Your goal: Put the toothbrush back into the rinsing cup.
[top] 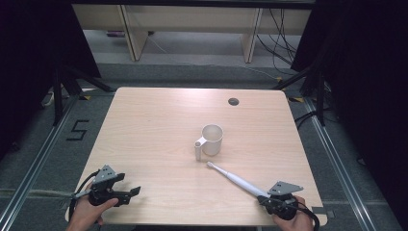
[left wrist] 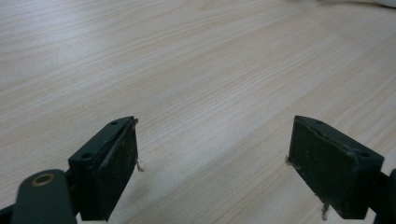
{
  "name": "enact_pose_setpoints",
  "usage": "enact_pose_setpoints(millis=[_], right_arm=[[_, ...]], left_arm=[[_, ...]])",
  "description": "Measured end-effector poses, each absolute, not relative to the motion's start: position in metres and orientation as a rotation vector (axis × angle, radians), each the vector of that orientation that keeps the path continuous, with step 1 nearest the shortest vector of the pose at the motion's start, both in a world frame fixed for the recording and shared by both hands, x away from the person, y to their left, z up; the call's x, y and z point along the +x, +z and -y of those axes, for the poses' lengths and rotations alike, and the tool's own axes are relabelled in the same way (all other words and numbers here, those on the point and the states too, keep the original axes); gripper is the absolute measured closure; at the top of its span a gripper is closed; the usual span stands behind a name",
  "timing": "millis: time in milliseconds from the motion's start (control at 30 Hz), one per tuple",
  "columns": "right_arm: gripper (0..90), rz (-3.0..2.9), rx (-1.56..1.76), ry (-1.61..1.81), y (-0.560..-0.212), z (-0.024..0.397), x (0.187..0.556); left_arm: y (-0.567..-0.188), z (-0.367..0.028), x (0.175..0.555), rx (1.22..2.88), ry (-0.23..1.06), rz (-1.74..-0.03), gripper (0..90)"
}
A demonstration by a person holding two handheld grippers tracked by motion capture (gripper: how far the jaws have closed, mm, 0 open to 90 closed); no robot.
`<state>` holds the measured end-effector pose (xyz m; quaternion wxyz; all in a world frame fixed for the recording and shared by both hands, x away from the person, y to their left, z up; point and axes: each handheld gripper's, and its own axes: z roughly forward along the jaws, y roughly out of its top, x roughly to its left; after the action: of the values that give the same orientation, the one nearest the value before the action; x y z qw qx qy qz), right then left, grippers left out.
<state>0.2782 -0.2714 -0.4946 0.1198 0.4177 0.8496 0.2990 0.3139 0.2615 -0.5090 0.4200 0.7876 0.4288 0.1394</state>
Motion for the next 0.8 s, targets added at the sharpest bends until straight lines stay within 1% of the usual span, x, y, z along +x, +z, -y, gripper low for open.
enact_pose_setpoints(millis=[67,100,167,200,233,300,467,533,600,700,800], right_arm=[[90.0,-2.483,1.231,0.891,-0.494,0.27,0.277],[89.9,-2.468,1.226,0.911,-0.494,0.27,0.278],[88.3,-2.483,1.185,0.903,-0.491,0.271,0.278],[83.5,-2.475,1.161,0.929,-0.487,0.269,0.278],[83.5,-2.475,1.161,0.929,-0.487,0.269,0.278],[74.8,-2.477,1.112,0.951,-0.48,0.264,0.278],[62.1,-2.484,1.009,0.868,-0.465,0.251,0.283],[58.8,-2.491,0.995,0.828,-0.462,0.246,0.286],[53.6,-2.492,0.977,0.797,-0.458,0.242,0.293],[52.7,-2.502,0.978,0.787,-0.458,0.241,0.298],[49.7,-2.538,0.957,0.739,-0.457,0.239,0.306]], left_arm=[[-0.509,-0.261,0.314,1.971,0.35,-1.075,15.2],[-0.508,-0.264,0.314,2.007,0.353,-1.06,15.2],[-0.508,-0.264,0.314,2.009,0.353,-1.059,15.3],[-0.509,-0.264,0.314,2.006,0.353,-1.061,15.2],[-0.51,-0.261,0.314,1.968,0.355,-1.081,15.2],[-0.511,-0.261,0.314,1.962,0.355,-1.087,15.2],[-0.51,-0.261,0.315,1.972,0.346,-1.091,15.2],[-0.51,-0.262,0.315,1.971,0.346,-1.093,15.2],[-0.509,-0.264,0.315,2.007,0.352,-1.076,15.3],[-0.509,-0.264,0.315,2.007,0.352,-1.076,15.2],[-0.509,-0.265,0.315,2.004,0.354,-1.08,15.2]])
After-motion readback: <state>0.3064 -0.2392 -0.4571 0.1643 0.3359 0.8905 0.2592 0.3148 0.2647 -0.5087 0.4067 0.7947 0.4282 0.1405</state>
